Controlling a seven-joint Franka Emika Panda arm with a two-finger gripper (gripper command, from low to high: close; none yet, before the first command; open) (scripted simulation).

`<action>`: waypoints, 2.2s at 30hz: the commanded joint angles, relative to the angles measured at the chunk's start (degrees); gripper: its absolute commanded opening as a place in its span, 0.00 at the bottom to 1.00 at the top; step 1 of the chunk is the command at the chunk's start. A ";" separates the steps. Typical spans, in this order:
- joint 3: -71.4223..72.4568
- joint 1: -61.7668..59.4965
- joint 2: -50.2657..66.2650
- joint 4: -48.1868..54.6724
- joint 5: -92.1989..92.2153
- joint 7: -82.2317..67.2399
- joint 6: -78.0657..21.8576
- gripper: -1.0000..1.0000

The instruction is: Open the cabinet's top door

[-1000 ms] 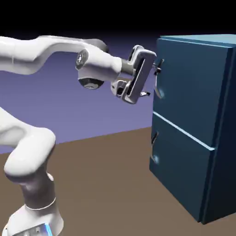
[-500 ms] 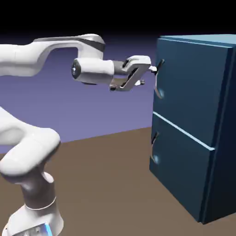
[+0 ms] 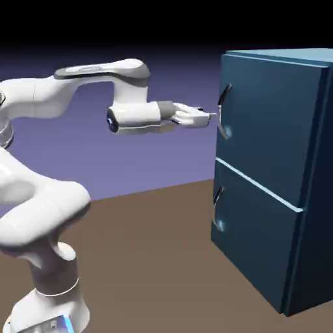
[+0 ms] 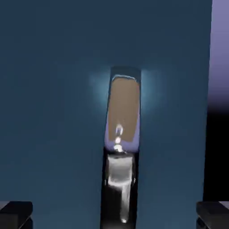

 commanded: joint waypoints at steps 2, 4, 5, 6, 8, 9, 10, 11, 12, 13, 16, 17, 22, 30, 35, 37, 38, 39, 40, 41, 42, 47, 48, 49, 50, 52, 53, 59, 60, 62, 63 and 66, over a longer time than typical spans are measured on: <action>2.14 -4.12 1.29 2.85 0.63 -0.25 -0.95 0.50; 4.27 -8.21 2.57 5.68 1.25 -0.49 -1.90 0.50; 5.26 -10.12 3.16 7.01 1.54 -0.61 -2.34 0.50; 5.26 -10.12 3.16 7.01 1.54 -0.61 -2.34 0.00; 3.81 -8.07 3.30 5.14 0.56 -0.65 -3.74 0.00; 2.30 -5.97 3.41 3.24 -0.49 -0.65 -5.17 0.00; 0.72 -3.90 3.43 1.37 -1.64 -0.57 -6.58 0.00; -0.92 -1.82 3.41 -0.49 -2.86 -0.48 -7.99 0.00; -2.62 0.26 3.34 -2.34 -4.16 -0.35 -9.41 0.00; -4.39 2.33 3.18 -4.20 -5.57 -0.16 -10.85 0.00; -10.26 8.56 2.21 -9.86 -10.54 0.73 -15.37 0.00; -12.34 10.53 1.72 -11.71 -12.42 1.12 -16.92 0.00; -22.72 18.43 -1.65 -19.84 -22.68 3.49 -24.51 0.00; -39.34 24.02 -7.68 -28.63 -41.14 7.17 -36.84 0.00; -49.72 23.84 -9.74 -31.25 -52.86 8.41 -44.94 0.00; -53.87 23.31 -9.90 -31.69 -57.46 8.57 -48.26 0.00; -55.95 23.00 -9.82 -31.78 -59.74 8.58 -49.94 0.00; -58.03 22.66 -9.62 -31.78 -62.00 8.54 -51.64 0.00; -60.10 22.32 -9.31 -31.69 -64.25 8.44 -53.35 0.00; -62.18 21.98 -8.88 -31.52 -66.49 8.30 -55.08 0.00; -64.26 21.66 -8.34 -31.25 -68.72 8.11 -56.82 0.00; -74.64 20.70 -3.76 -28.45 -79.67 6.45 -65.88 0.00; -76.72 20.72 -2.48 -27.56 -81.82 5.99 -67.77 0.00; -78.79 20.85 -1.09 -26.56 -83.94 5.49 -69.69 0.00; -80.87 21.08 0.42 -25.44 -86.03 4.95 -71.65 0.00; -85.02 21.91 3.73 -22.81 -90.09 3.77 -75.68 0.00; -87.10 22.53 5.53 -21.31 -92.04 3.14 -77.75 0.00; -99.49 29.03 17.52 -9.96 -101.98 -1.19 -90.95 0.00; -101.45 30.44 19.53 -7.89 -103.22 -1.96 -93.13 0.00; -105.27 33.42 23.45 -3.73 -105.32 -3.53 -97.42 0.00; -107.17 34.98 25.39 -1.66 -106.21 -4.35 -99.55 0.00; -112.94 39.91 31.23 4.57 -108.34 -7.00 -105.91 0.00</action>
